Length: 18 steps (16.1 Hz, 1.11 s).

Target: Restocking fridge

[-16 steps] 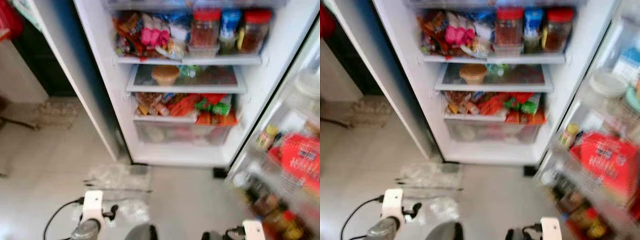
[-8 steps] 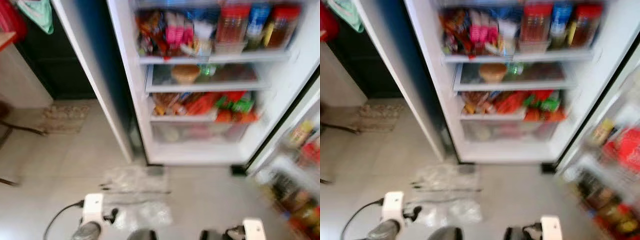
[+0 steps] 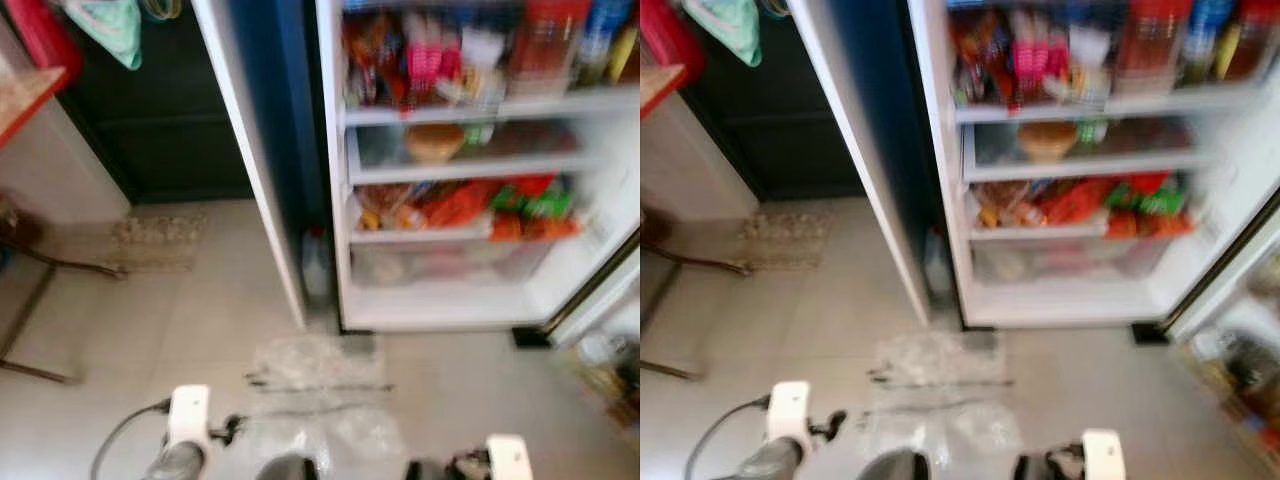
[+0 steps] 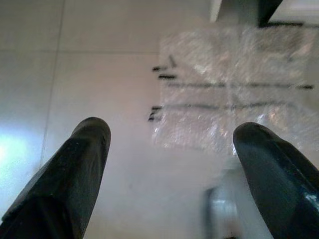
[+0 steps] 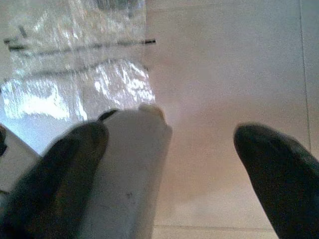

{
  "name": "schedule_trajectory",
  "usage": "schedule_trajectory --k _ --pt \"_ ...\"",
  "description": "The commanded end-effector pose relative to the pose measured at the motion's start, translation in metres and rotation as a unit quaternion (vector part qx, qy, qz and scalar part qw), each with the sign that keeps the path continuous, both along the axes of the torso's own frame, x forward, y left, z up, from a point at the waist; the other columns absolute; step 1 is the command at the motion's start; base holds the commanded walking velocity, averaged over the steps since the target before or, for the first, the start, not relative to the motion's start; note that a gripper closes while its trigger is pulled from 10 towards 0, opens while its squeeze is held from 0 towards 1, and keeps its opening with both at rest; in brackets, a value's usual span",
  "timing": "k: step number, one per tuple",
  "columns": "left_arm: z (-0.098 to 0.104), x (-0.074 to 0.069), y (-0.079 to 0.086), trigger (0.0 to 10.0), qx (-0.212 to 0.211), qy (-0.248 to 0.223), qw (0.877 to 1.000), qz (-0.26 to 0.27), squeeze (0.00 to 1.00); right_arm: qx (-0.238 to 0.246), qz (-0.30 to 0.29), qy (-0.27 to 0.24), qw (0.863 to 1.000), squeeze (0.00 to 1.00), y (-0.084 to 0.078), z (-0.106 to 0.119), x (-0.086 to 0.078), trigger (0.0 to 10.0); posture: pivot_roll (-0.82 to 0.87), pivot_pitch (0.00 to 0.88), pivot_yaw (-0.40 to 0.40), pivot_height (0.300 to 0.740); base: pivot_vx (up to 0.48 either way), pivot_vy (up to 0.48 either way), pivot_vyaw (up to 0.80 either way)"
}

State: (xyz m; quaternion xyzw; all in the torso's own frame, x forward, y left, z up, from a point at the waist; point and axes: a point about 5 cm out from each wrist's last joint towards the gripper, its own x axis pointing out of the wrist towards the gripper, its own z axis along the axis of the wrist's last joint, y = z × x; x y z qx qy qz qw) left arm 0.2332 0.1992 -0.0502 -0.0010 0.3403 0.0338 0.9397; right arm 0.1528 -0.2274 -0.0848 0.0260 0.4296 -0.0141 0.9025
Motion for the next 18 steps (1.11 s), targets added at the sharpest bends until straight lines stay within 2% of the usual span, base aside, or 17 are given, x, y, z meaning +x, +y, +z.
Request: schedule_trajectory --k 1,9,11,17,18 --pt "-0.0016 -0.0043 0.008 10.0 0.007 0.009 1.0 0.008 0.0 0.009 0.0 0.065 0.998 0.0 0.007 -0.0143 -0.031 10.0 0.01 0.122 0.083 0.641 0.0 0.431 0.0" --pt "-0.0027 -0.0066 0.0106 10.0 0.007 0.013 1.0 0.006 0.0 0.009 0.001 0.064 0.998 0.0 0.0081 -0.0146 -0.0311 10.0 0.01 0.104 0.085 0.641 0.0 0.431 0.0" --pt "-0.0042 -0.0084 0.0089 10.0 0.006 0.017 1.0 0.001 0.0 0.014 -0.005 0.058 0.998 0.0 0.0086 -0.0143 -0.0311 10.0 0.01 0.092 0.079 0.641 0.0 0.172 0.0" --pt "-0.0077 -0.0125 0.0046 10.0 -0.003 0.023 1.0 0.008 0.0 0.012 -0.003 0.058 0.998 0.0 0.0067 -0.0135 -0.0293 10.0 0.01 0.11 0.07 0.74 0.0 0.0 0.0" --pt "-0.0084 -0.0135 0.0047 10.0 -0.004 0.025 1.0 0.008 0.0 0.011 -0.003 0.058 0.998 0.0 0.0064 -0.0134 -0.0293 10.0 0.01 0.113 0.069 0.74 0.0 0.0 0.0"
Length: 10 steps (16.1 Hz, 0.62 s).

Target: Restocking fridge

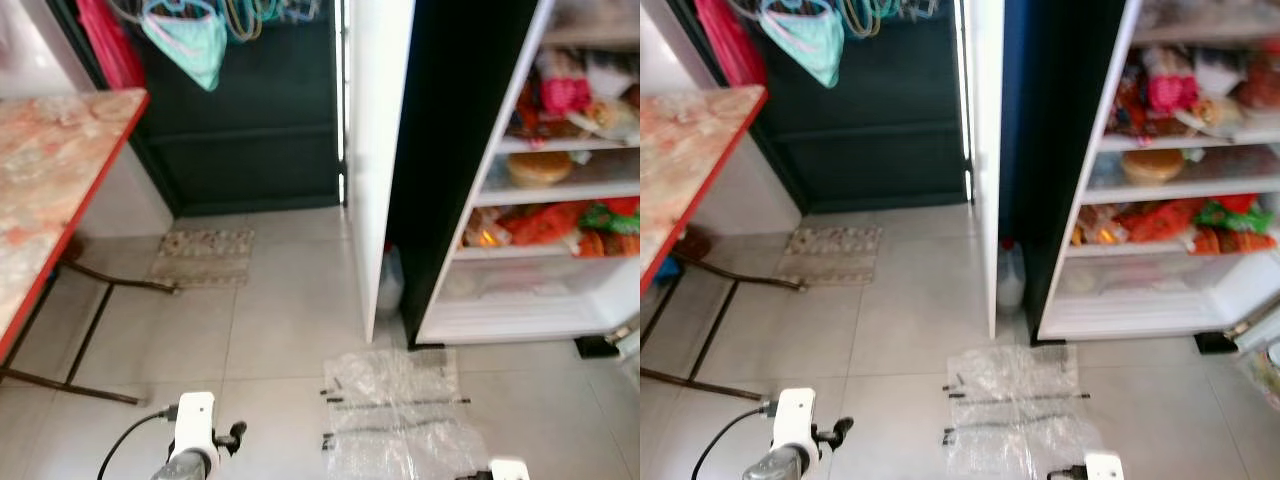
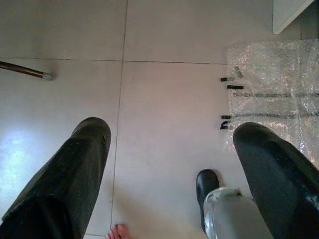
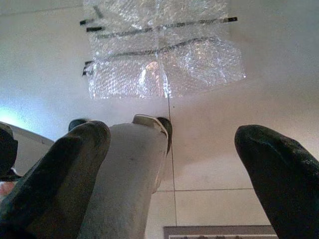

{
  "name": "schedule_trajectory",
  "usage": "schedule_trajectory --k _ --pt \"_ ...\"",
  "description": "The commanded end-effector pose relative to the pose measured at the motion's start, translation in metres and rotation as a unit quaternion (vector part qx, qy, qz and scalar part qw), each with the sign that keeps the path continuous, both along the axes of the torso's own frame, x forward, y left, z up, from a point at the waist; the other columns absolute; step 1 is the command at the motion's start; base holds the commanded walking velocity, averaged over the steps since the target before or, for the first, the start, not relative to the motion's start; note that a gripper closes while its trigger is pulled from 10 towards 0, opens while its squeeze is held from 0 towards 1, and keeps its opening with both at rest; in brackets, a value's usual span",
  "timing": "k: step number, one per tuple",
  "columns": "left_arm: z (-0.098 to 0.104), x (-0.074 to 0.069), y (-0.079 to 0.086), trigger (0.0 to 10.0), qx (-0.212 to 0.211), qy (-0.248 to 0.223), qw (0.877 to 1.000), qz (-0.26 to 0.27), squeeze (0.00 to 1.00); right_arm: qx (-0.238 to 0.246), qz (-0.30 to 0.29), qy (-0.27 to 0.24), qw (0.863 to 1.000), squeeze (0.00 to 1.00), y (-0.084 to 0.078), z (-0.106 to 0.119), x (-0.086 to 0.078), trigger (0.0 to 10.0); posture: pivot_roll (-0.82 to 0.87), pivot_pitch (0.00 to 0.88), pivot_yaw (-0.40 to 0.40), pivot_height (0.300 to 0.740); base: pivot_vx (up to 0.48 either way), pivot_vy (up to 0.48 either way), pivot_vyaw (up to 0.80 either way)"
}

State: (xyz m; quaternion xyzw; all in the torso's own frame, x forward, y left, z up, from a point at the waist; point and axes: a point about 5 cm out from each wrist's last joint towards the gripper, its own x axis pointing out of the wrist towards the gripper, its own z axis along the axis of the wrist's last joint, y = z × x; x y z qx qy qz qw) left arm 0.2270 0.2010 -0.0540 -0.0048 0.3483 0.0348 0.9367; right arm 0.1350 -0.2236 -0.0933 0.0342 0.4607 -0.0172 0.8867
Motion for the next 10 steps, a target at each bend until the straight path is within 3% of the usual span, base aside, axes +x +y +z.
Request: schedule_trajectory --k 1,7,10 --pt "-0.0056 -0.0089 0.0038 10.0 -0.001 0.02 1.0 0.006 0.0 0.004 0.003 0.024 1.0 0.0 0.0024 -0.005 -0.0118 10.0 0.01 0.115 0.069 0.74 0.0 0.0 0.0" --pt "-0.0073 -0.0122 0.0082 10.0 -0.004 0.031 0.999 0.014 0.0 0.009 -0.002 0.021 1.0 0.0 0.0023 -0.0047 -0.0114 10.0 0.02 0.12 0.069 0.74 0.0 0.0 0.0" --pt "-0.0079 -0.0127 0.0072 10.0 -0.003 0.034 0.999 0.012 0.0 0.007 -0.002 0.021 1.0 0.0 0.0023 -0.0047 -0.0113 10.0 0.02 0.119 0.07 0.74 0.0 0.48 0.0"
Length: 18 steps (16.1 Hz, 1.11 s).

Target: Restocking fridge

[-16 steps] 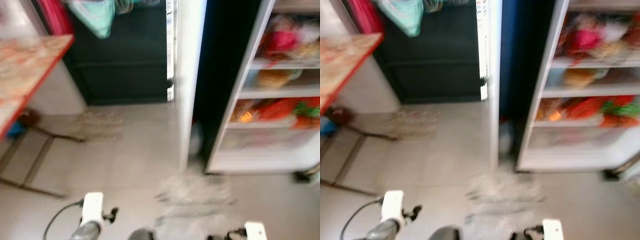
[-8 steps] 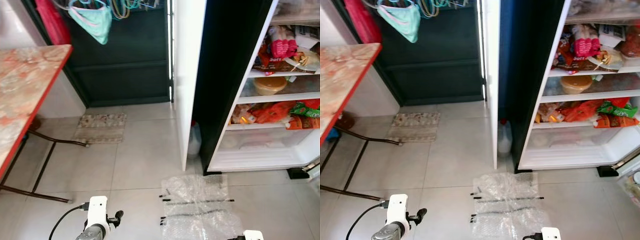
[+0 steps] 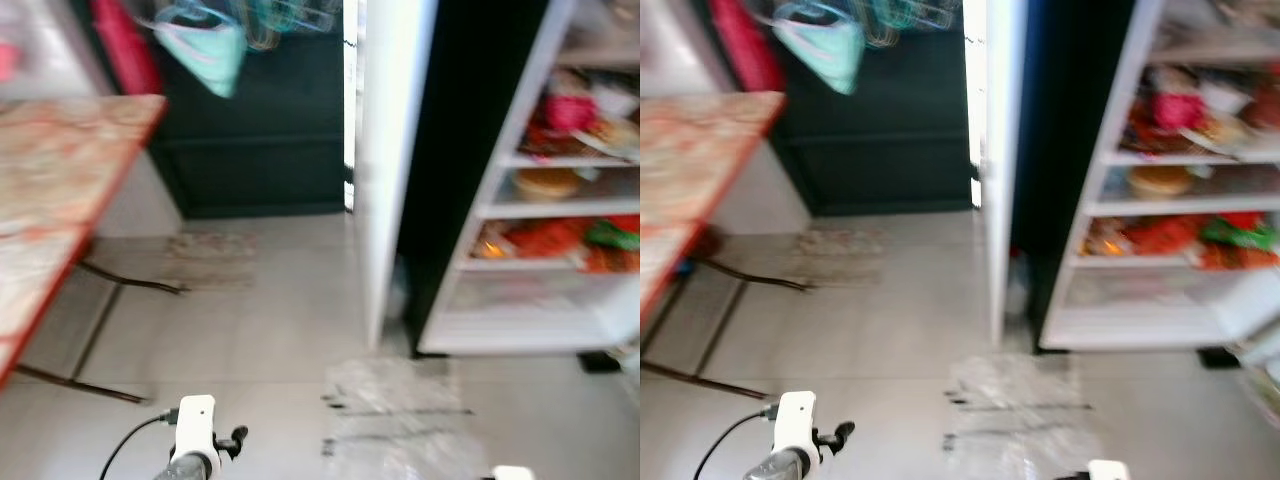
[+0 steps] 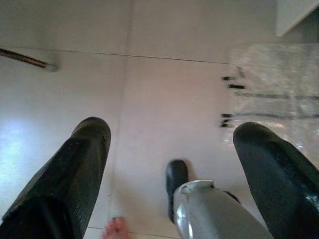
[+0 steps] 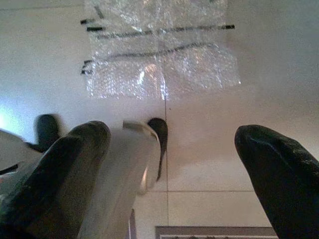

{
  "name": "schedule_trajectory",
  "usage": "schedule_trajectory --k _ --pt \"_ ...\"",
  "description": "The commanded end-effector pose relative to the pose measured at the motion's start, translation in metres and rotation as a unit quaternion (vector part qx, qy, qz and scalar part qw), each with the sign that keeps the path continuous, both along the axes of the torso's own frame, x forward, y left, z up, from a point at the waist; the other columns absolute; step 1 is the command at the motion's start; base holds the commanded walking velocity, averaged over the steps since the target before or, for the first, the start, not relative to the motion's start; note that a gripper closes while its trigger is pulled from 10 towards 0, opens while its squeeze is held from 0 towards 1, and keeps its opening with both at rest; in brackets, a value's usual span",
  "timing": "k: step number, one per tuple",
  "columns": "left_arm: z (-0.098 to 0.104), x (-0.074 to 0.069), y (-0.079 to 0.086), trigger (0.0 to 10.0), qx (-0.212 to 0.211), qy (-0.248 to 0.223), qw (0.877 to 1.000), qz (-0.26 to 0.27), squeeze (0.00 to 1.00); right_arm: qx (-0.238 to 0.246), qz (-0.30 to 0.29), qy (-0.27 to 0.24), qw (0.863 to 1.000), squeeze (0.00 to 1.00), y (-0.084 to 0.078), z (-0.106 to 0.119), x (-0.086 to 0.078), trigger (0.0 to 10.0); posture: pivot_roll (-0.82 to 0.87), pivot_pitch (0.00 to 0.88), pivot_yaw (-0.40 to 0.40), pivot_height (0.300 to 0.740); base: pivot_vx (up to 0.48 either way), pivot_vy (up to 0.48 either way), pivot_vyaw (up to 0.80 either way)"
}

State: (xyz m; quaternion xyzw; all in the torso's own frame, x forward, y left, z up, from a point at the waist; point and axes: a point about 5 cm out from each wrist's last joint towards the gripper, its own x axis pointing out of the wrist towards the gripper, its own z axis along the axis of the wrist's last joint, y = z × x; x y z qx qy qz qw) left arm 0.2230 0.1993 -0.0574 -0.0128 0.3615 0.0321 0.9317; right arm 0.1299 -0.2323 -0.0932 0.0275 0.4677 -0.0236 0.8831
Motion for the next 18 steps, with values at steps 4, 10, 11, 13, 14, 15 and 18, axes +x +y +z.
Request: schedule_trajectory --k 4,10,11,13,14,15,18 --pt "-0.0059 -0.0116 0.0102 10.0 0.009 0.024 1.0 0.009 0.0 0.015 -0.016 0.016 1.0 0.0 0.0105 -0.0055 -0.0076 10.0 0.01 0.119 0.074 0.74 0.0 0.085 -0.19" --pt "-0.0053 -0.0111 0.0115 10.0 0.01 0.022 1.0 0.008 0.0 0.012 -0.017 0.017 1.0 0.0 0.0108 -0.0057 -0.0075 10.0 0.01 0.111 0.079 0.74 0.0 0.0 -0.76" --pt "-0.0051 -0.0108 0.0114 10.0 0.009 0.022 1.0 0.009 0.0 0.012 -0.016 0.017 1.0 0.0 0.0108 -0.0057 -0.0074 10.0 0.01 0.111 0.079 0.74 0.0 0.0 -0.76" --pt "-0.0053 -0.011 0.0114 10.0 0.01 0.024 1.0 0.01 0.0 0.012 -0.016 0.018 1.0 0.0 0.0111 -0.0058 -0.0078 10.0 0.01 0.105 0.076 0.74 0.0 0.0 -0.76" --pt "-0.0054 -0.0111 0.0111 10.0 0.01 0.023 1.0 0.01 0.0 0.012 -0.016 0.018 1.0 0.0 0.0113 -0.006 -0.0081 10.0 0.01 0.1 0.078 0.74 0.0 0.0 -0.76" --pt "-0.0055 -0.0111 0.0108 10.0 0.01 0.023 1.0 0.01 0.0 0.012 -0.016 0.018 1.0 0.0 0.0115 -0.006 -0.0082 10.0 0.01 0.098 0.078 0.74 0.0 0.0 -0.76" --pt "-0.005 -0.0101 0.0102 10.0 0.011 0.021 1.0 0.009 0.0 0.013 -0.017 0.017 1.0 0.0 0.0119 -0.0061 -0.0084 10.0 0.01 0.094 0.08 0.74 0.0 0.0 -0.76"
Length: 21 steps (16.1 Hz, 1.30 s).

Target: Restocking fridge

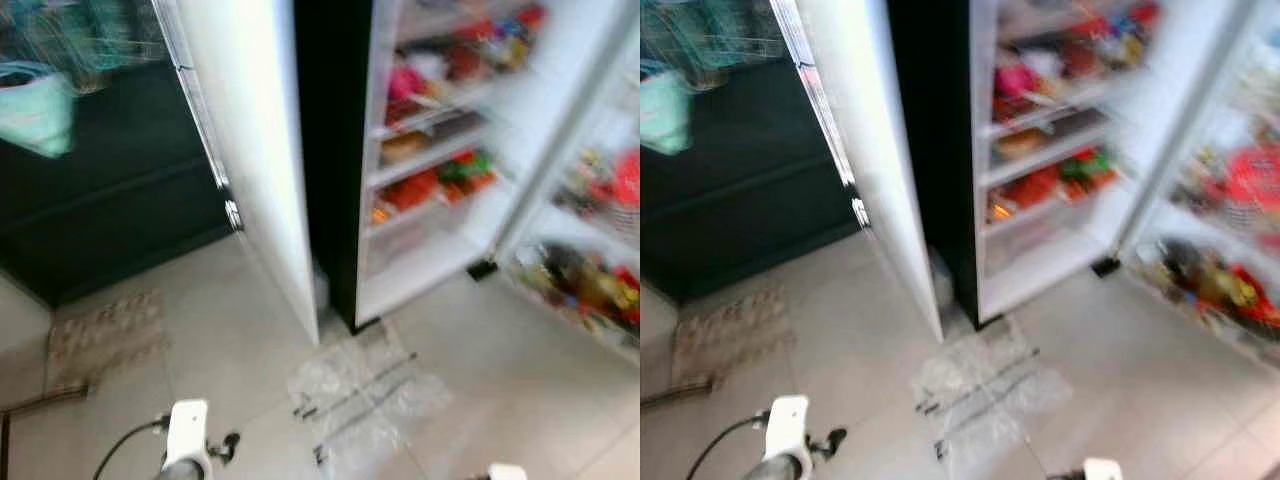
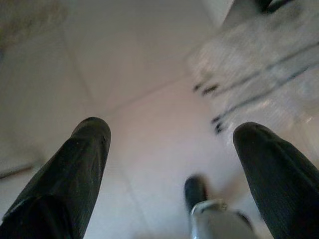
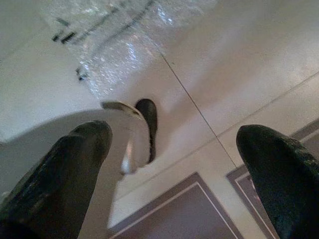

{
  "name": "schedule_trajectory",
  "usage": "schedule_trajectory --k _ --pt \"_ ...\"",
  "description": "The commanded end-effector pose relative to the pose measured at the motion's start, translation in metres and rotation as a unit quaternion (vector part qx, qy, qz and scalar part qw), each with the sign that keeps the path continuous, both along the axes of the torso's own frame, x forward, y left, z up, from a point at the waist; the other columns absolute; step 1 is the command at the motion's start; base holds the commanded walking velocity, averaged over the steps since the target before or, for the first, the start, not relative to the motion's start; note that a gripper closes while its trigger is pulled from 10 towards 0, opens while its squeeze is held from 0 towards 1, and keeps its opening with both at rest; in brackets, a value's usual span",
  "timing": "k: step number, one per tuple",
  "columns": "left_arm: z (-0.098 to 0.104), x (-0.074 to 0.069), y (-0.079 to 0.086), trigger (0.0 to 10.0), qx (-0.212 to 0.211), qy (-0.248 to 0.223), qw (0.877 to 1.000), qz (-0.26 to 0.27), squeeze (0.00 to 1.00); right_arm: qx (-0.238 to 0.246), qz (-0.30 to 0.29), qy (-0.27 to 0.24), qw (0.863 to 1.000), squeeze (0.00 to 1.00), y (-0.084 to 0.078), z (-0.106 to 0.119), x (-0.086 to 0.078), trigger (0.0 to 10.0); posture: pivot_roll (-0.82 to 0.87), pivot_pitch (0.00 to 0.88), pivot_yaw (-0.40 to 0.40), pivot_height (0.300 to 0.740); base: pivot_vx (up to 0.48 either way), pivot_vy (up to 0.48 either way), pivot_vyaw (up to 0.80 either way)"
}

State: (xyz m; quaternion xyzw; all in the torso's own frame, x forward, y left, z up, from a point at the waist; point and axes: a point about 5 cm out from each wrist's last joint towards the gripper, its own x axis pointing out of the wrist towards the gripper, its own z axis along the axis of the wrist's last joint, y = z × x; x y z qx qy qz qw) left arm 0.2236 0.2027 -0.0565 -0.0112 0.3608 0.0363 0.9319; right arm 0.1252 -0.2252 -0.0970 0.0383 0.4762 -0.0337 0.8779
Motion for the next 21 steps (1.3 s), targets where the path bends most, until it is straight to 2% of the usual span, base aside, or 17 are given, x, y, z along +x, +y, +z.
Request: schedule_trajectory --k 1,14,17,21 --pt "-0.006 -0.011 0.007 10.0 0.007 0.022 1.0 0.006 0.0 0.008 -0.004 0.007 1.0 0.0 0.005 -0.002 -0.004 10.0 0.01 0.094 0.08 0.74 0.0 0.0 -0.76" --pt "-0.004 -0.009 0.012 10.0 0.009 0.024 1.0 0.016 0.0 0.009 -0.016 0.002 1.0 0.0 0.005 -0.002 0.0 10.0 0.01 0.124 0.088 0.74 0.0 0.0 -0.75" --pt "-0.004 -0.01 0.016 10.0 0.006 0.029 0.999 0.029 0.0 0.01 -0.021 -0.002 1.0 0.0 0.006 -0.001 0.001 10.0 0.02 0.131 0.092 0.74 0.0 0.0 0.0" --pt "-0.006 -0.015 0.019 10.0 0.001 0.032 0.999 0.036 0.0 0.008 -0.016 0.005 1.0 0.0 0.007 -0.003 -0.003 10.0 0.02 0.06 0.092 0.74 0.0 0.0 0.0"
